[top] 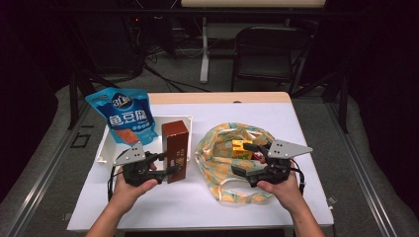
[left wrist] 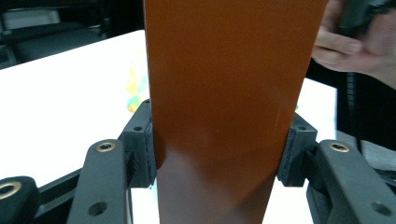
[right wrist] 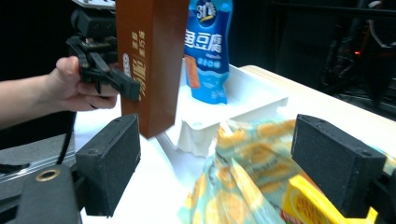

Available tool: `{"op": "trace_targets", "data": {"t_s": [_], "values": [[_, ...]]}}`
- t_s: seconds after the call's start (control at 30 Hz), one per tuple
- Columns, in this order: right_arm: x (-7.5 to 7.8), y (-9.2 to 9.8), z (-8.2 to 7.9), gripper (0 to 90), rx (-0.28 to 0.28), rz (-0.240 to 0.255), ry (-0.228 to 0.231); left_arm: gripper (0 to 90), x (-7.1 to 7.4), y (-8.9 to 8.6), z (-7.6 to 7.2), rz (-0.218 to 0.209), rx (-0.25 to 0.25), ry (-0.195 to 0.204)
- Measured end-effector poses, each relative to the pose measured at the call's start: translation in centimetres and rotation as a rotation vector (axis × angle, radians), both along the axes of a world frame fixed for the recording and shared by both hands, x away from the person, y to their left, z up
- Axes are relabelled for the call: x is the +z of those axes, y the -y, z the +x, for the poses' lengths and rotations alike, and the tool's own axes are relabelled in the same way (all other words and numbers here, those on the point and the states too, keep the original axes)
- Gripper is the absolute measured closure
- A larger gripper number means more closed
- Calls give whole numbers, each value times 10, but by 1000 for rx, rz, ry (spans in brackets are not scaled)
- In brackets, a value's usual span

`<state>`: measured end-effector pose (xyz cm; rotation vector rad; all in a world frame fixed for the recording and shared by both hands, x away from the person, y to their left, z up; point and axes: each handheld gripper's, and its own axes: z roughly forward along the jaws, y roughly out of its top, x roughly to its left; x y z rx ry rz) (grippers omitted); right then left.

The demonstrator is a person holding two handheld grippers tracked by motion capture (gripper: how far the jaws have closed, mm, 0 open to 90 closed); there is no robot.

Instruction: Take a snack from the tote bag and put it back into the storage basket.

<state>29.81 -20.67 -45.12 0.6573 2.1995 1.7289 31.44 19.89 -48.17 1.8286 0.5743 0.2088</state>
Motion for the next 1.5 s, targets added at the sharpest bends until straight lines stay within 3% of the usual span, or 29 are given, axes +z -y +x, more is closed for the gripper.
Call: {"op": "trace_targets", "data": {"t_s": [0.17,0.2,0.23,0.27,0.43,0.6,0.8,1.13,1.3,1.5], "values": [[-11,12,-10,154,-38,-13,-9,441,-1,-15,0,-8,50,-14],[-13,16,-11,155,-47,-12,-13,441,-1,-17,0,-7,85,-9],[-15,18,-13,155,-54,0,-19,441,-1,-21,1,-2,70,-21],[-17,21,-15,157,-60,0,-22,441,0,-22,1,1,87,-28],[-29,29,-20,160,-93,-25,-36,441,1,-32,4,53,137,-47],[-31,32,-22,160,-113,-12,-42,441,-1,-37,10,107,182,-79],[-32,33,-23,163,-116,-2,-47,441,-5,-35,21,177,228,-113],[-35,39,-21,170,-133,11,-56,441,-14,-27,41,221,288,-170],[-36,40,-21,172,-131,16,-59,441,-19,-20,49,258,299,-207],[-36,41,-20,172,-133,15,-61,441,-25,-14,55,272,309,-241]]}}
